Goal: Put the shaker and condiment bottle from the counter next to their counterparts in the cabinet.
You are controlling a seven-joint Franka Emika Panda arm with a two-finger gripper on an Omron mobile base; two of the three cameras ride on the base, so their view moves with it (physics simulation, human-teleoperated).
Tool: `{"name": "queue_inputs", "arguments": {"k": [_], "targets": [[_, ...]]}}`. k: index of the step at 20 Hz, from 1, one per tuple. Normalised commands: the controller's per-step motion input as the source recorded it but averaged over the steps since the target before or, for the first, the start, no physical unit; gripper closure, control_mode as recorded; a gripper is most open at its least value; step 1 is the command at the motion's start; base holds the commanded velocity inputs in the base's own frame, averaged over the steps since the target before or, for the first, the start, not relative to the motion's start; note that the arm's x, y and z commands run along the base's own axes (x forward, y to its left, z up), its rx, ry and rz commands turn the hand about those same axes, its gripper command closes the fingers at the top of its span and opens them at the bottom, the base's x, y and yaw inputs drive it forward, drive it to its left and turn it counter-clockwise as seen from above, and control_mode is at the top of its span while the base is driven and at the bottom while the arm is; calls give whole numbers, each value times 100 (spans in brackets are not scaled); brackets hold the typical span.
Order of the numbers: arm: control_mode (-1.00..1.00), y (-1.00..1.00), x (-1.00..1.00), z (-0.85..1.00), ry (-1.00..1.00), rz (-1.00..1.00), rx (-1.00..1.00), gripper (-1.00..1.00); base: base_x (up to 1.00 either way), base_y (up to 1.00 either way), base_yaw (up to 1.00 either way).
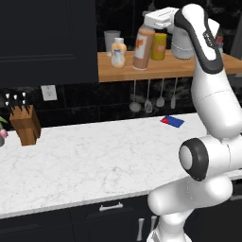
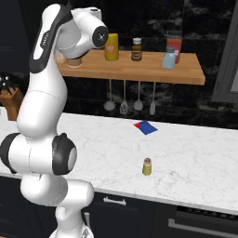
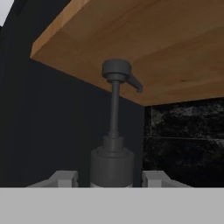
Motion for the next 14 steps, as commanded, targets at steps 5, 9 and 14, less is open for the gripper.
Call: {"name": "queue_inputs", "arguments": {"k": [5,9,14], "targets": [[-100,0,31,-9,0,0,0,100,0,0,0],[-100,7,37,-13,0,0,0,100,0,0,0],[-100,10,43,0,0,0,0,100,0,0,0]]}}
